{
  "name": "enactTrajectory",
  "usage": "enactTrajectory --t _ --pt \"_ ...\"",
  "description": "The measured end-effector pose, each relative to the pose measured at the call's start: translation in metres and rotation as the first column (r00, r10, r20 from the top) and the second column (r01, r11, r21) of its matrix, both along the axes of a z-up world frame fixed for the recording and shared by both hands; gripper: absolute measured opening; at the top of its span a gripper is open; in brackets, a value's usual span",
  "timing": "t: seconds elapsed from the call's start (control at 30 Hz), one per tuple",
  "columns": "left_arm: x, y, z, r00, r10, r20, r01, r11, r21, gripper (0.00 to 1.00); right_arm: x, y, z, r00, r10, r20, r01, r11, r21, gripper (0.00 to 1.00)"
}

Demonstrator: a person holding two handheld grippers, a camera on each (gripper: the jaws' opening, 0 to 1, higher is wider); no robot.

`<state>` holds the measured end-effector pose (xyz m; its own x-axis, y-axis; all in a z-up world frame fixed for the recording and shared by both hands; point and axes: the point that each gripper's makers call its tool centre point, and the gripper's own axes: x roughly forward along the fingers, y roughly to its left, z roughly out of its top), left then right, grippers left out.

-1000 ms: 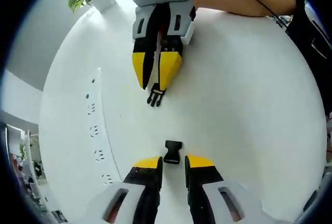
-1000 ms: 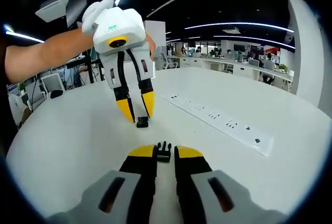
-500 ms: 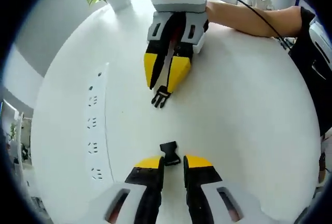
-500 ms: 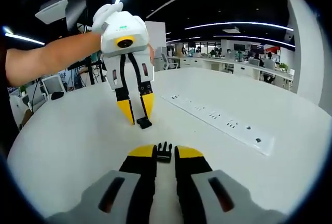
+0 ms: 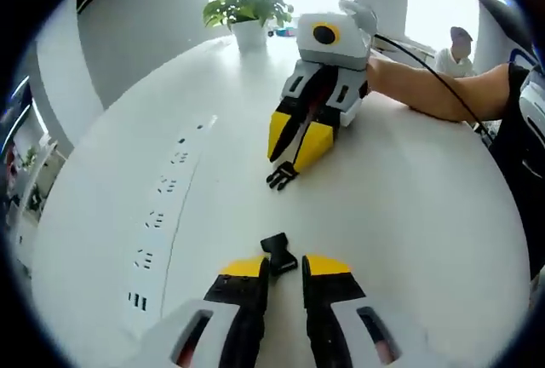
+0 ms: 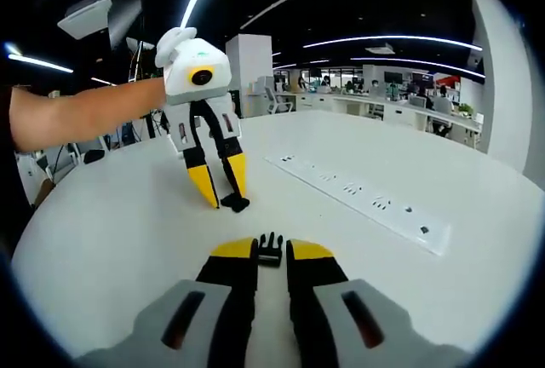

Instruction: Snap the two parts of the plastic buckle together until the buckle closes and remains connected.

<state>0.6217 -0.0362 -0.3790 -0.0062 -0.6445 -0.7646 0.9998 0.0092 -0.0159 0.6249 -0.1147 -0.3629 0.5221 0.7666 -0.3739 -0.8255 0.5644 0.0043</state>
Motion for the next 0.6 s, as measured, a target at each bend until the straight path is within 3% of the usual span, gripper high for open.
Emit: enactTrajectory --t 0.23,0.3,0.37,0.47,0.5,0.53,0.57,0.6 --pt "-0.01 0.003 -0.001 0.998 0.06 -0.002 -0.06 0.994 -0.09 0.14 -0.002 0.002 0.001 1.0 0.001 0.002 -0.001 1.0 0.01 0.13" --pt "-0.014 0.0 0.0 0.996 0.088 -0.032 -0.091 0.988 -0.127 0.15 -0.003 0.002 0.001 1.0 0.003 0.001 -0.003 1.0 0.008 0.13" --pt "-0.013 -0.001 0.0 0.987 0.153 -0.045 -0.159 0.974 -0.159 0.16 -0.004 0.003 0.001 1.0 0.003 0.001 -0.003 1.0 0.008 0.13" --pt "-0.002 -0.003 0.001 0.953 0.296 -0.065 -0.304 0.929 -0.211 0.21 -0.004 0.003 0.001 1.0 0.003 0.0 -0.003 1.0 0.009 0.13" --pt "0.005 -0.001 0.0 0.934 0.354 -0.044 -0.354 0.908 -0.222 0.22 -0.004 0.003 0.001 1.0 0.003 0.0 -0.003 1.0 0.01 0.13" --pt "0.007 0.001 0.0 0.927 0.374 -0.031 -0.371 0.9 -0.229 0.22 -0.004 0.003 0.001 1.0 0.003 0.0 -0.003 1.0 0.01 0.13" --pt "0.002 -0.001 0.0 0.932 0.361 -0.038 -0.359 0.902 -0.241 0.22 -0.004 0.003 0.001 1.0 0.003 0.0 -0.003 1.0 0.01 0.13" --pt "0.003 0.0 0.0 0.923 0.383 -0.042 -0.381 0.89 -0.25 0.21 -0.004 0.003 0.001 1.0 0.003 0.0 -0.003 1.0 0.009 0.13"
